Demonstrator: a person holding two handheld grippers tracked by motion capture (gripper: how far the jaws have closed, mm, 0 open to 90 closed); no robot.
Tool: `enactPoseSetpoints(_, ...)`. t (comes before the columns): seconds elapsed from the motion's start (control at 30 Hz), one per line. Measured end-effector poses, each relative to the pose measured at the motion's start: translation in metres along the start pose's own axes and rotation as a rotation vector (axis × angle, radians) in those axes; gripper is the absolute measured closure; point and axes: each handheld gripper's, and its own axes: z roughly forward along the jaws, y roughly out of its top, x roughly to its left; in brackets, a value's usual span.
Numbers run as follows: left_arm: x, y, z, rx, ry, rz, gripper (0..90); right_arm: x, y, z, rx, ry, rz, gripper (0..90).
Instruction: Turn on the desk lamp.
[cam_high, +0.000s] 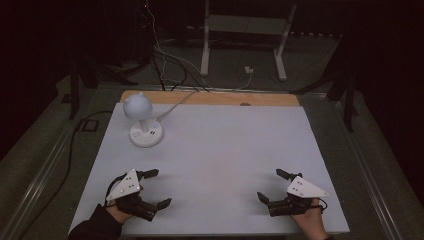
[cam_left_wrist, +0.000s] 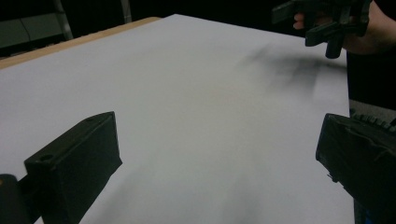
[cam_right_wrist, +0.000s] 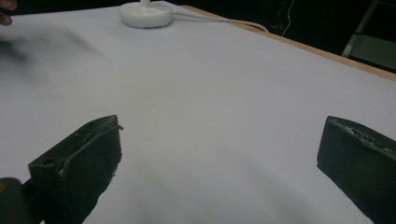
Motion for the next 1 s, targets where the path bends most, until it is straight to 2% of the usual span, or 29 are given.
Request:
enactPoseSetpoints(0.13, -0.0011, -0.0002, 0.0009, 0.013, -0.011, 0.007, 0.3, -0.0014, 0.0009, 0.0005, 0.010, 0.038, 0.025, 0.0)
enactPoseSetpoints(0.33, -0.0017, -0.0002, 0.0007, 0.012, -0.013, 0.013, 0.3, 0.0008, 0.0027, 0.0007, -0.002, 0.056, 0.026, 0.0)
enactPoseSetpoints(0.53, -0.0019, -0.0004, 0.0012, 0.026, -0.008, 0.023, 0.2, 0.0024, 0.0026, 0.0017, -0.003, 0.049, 0.014, 0.0)
enactPoseSetpoints(0.63, -0.0025, -0.0020, 0.0029, 0.050, -0.016, 0.028, 0.3, 0.0030, 0.0035, 0.0028, -0.008, 0.052, 0.018, 0.0)
enactPoseSetpoints(1.0, -0.0083, 0.0001, 0.0059, 0.067, -0.051, 0.043, 0.2, 0.0050, 0.0064, 0.0019, -0.039, 0.057, 0.018, 0.0)
